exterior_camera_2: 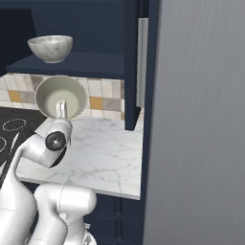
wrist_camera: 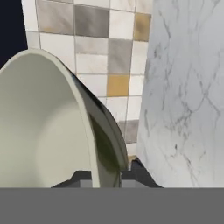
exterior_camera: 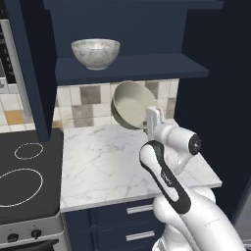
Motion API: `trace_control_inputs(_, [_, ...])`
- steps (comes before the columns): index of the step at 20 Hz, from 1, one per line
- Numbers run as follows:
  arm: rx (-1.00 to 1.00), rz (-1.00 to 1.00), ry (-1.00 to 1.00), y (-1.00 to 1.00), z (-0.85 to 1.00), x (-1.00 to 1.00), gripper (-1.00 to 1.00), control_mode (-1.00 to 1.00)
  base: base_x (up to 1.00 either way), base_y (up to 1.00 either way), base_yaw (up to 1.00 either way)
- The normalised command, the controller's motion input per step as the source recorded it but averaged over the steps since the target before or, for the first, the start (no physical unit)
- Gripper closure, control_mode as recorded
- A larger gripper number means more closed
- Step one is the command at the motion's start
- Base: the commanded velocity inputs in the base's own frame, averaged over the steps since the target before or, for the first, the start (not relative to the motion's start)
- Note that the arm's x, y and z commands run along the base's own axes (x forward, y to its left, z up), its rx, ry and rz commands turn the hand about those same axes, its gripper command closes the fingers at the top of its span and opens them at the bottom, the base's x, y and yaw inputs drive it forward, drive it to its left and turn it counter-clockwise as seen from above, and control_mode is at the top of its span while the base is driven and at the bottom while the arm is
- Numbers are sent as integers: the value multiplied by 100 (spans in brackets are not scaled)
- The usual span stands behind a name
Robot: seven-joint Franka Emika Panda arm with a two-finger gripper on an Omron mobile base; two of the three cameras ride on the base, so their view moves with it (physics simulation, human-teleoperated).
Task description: Open the cabinet. Pick the bowls from the counter and place them in the cabinet. Then close the cabinet.
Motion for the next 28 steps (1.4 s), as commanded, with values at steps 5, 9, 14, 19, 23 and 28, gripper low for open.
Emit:
trace_control_inputs(5, [0, -6, 7, -19, 58, -44, 100, -100, 0, 0, 0])
trace_control_inputs(9, [0, -5, 9, -28, 31, -45, 100, -100, 0, 0, 0])
trace_control_inputs(14, [0, -3, 4, -35, 16, -51, 100, -100, 0, 0, 0])
trace_control_inputs(19, [-2, -5, 6, -26, 25, -44, 100, -100, 0, 0, 0])
trace_control_inputs(23, [-17, -15, 4, 0, 24, -18, 100, -100, 0, 0, 0])
trace_control_inputs(28, [-29, -25, 6, 2, 16, 0, 100, -100, 0, 0, 0])
